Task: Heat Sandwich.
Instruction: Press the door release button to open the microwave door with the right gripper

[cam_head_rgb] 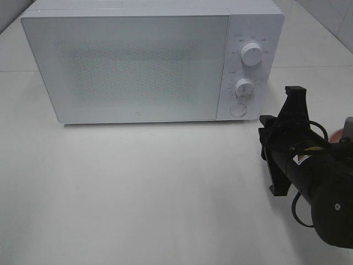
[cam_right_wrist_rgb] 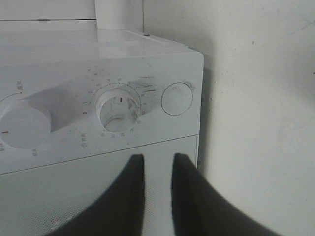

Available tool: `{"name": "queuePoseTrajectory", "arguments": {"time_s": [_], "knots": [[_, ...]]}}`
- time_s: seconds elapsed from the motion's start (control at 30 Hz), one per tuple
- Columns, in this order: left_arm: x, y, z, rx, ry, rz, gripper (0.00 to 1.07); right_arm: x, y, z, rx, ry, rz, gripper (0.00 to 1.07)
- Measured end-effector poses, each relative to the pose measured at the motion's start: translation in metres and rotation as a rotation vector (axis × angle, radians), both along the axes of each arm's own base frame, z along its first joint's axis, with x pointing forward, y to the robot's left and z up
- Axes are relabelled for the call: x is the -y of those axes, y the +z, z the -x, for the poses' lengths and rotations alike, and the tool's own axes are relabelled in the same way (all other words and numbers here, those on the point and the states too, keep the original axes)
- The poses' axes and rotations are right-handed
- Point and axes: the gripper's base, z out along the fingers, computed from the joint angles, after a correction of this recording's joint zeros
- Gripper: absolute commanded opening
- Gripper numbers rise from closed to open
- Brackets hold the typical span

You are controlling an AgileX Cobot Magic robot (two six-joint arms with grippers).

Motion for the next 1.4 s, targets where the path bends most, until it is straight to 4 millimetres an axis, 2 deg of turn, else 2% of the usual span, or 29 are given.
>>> {"name": "queuePoseTrajectory", "arguments": {"time_s": [0.7, 0.9, 1.2, 1.4], "knots": [[0.000, 0.000, 0.000, 0.000, 0.000, 0.000, 0.98, 0.000, -0.001, -0.005, -0.025, 0.042, -0.008, 0.01], [0.000, 0.000, 0.000, 0.000, 0.000, 0.000, 0.98, -0.004, 0.001, -0.029, -0.025, 0.100, -0.007, 0.01], [0.000, 0.000, 0.000, 0.000, 0.000, 0.000, 0.98, -0.011, -0.024, -0.055, -0.082, 0.105, -0.030, 0.01], [0.000, 0.000, 0.000, 0.000, 0.000, 0.000, 0.98, -0.009, -0.032, -0.072, -0.090, 0.086, -0.028, 0.01]]}}
